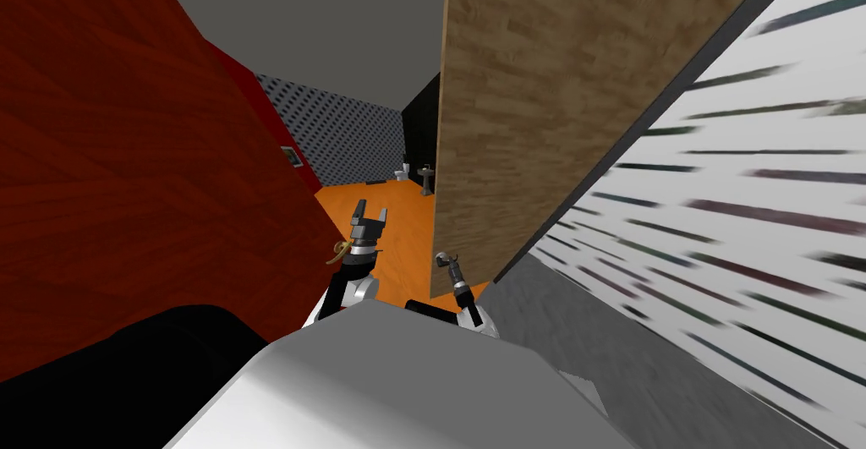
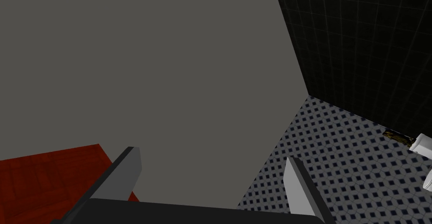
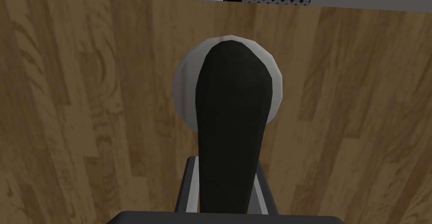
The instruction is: Push the door open
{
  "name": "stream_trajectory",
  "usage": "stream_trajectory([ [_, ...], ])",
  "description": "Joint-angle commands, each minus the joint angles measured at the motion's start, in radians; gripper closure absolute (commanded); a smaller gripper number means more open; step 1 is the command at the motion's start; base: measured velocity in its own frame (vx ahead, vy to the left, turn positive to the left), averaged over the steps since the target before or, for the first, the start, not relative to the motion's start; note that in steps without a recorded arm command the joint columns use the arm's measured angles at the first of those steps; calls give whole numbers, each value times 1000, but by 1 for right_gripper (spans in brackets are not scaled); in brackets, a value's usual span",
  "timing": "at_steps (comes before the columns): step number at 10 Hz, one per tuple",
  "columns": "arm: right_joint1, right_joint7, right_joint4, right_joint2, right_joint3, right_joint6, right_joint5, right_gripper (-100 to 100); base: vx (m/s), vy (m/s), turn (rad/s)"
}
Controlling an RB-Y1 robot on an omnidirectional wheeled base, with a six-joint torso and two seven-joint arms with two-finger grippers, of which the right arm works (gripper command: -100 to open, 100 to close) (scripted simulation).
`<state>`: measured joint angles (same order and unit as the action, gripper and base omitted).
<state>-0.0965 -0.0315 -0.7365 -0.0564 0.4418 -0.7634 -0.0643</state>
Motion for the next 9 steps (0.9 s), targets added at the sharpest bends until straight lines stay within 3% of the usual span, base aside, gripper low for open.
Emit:
stream_trajectory([
  [1,-6,9,3,-2,-37,-6,-9,100,123,155,-44],
  [7,-15,30,24,23,-112,-5,-26,100,122,176,-62],
  [8,-10,31,17,16,-109,1,-26,100,52,64,-40],
  [9,-13,50,22,6,-136,-4,-33,100,139,70,-68],
])
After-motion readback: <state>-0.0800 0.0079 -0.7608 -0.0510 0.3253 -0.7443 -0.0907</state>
